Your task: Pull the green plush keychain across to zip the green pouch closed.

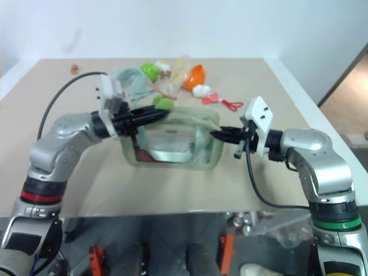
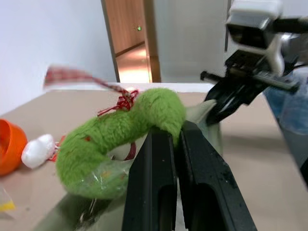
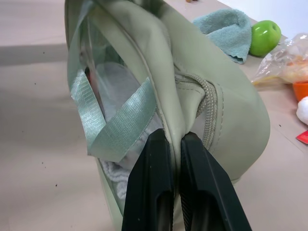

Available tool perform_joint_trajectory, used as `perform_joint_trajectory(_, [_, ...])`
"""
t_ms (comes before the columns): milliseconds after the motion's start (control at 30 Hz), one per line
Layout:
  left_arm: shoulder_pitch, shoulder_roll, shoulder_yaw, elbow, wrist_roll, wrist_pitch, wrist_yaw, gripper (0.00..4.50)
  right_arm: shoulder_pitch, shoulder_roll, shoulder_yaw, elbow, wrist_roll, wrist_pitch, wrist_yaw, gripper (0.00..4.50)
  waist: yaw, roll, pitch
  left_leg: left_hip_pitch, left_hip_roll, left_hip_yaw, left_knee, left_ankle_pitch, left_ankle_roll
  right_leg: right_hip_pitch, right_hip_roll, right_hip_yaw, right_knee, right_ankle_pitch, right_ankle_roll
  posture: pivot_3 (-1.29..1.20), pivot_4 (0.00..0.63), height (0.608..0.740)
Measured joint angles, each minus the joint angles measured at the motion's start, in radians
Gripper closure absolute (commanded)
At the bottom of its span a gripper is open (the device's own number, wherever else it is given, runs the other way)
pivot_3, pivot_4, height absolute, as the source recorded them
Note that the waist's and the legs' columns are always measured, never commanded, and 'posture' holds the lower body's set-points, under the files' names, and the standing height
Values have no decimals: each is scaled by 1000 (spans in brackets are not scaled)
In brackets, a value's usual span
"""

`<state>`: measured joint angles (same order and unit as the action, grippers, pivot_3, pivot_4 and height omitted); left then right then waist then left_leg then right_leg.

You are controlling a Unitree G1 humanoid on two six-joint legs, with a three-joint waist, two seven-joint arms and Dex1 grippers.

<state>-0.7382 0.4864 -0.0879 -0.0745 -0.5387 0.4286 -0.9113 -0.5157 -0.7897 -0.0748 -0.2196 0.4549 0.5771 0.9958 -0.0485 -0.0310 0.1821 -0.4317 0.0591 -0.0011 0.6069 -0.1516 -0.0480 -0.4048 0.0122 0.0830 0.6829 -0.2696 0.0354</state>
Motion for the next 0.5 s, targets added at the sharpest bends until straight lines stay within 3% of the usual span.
perform_joint_trajectory(367, [3,115,46,-65,-56,138,-93,785,-10,11,13,9,-5,-10,-2,4500,-1,0,0,0,1,-1,0,0,0,0,0,-1,0,0,0,0,150,740])
perform_joint_trajectory(500, [78,214,136,-176,-119,222,-89,785,-41,22,37,36,-11,-21,4,4500,-10,0,0,1,2,-1,-1,0,0,0,1,-1,0,-1,-1,0,150,740])
